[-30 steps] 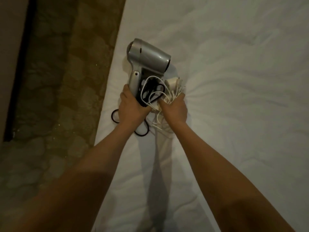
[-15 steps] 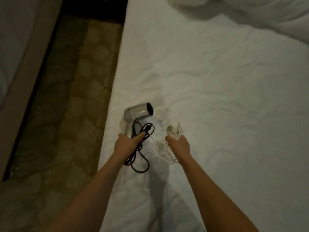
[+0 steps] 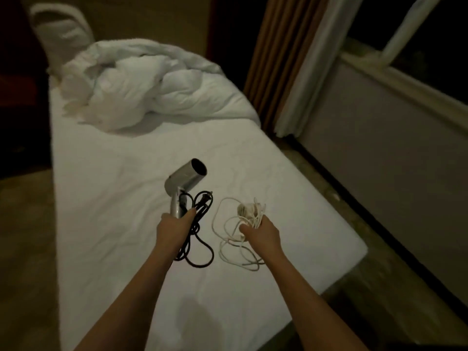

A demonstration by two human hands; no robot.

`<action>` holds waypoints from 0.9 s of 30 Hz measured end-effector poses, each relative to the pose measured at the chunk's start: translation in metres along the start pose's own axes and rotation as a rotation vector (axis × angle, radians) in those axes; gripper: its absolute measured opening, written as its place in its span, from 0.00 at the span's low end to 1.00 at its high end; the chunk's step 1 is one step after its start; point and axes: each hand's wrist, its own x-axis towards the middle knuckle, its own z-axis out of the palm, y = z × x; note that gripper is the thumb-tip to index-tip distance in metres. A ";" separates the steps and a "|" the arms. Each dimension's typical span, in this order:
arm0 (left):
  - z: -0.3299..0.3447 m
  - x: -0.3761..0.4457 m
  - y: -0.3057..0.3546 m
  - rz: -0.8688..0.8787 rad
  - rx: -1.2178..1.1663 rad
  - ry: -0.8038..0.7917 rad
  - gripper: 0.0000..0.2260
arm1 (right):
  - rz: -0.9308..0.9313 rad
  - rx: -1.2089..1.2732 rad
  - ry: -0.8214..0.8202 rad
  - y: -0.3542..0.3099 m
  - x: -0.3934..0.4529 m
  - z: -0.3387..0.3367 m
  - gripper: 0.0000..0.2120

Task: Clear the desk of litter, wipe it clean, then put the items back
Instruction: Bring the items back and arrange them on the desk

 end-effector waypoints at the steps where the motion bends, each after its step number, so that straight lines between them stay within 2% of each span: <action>1: 0.014 -0.008 0.012 0.026 0.003 -0.014 0.25 | -0.002 0.011 0.020 0.005 -0.003 -0.016 0.15; 6: 0.158 -0.104 0.062 0.205 0.103 -0.219 0.23 | 0.047 0.166 0.280 0.084 -0.056 -0.173 0.07; 14: 0.382 -0.272 0.093 0.371 0.182 -0.623 0.21 | 0.275 0.385 0.741 0.226 -0.155 -0.378 0.07; 21: 0.526 -0.389 0.105 0.559 0.261 -0.909 0.16 | 0.412 0.434 1.012 0.325 -0.223 -0.473 0.04; 23: 0.563 -0.404 0.101 0.563 0.306 -0.974 0.17 | 0.472 0.482 1.057 0.349 -0.227 -0.492 0.05; 27: 0.644 -0.434 0.099 0.533 0.395 -1.087 0.12 | 0.516 0.478 1.149 0.388 -0.218 -0.540 0.04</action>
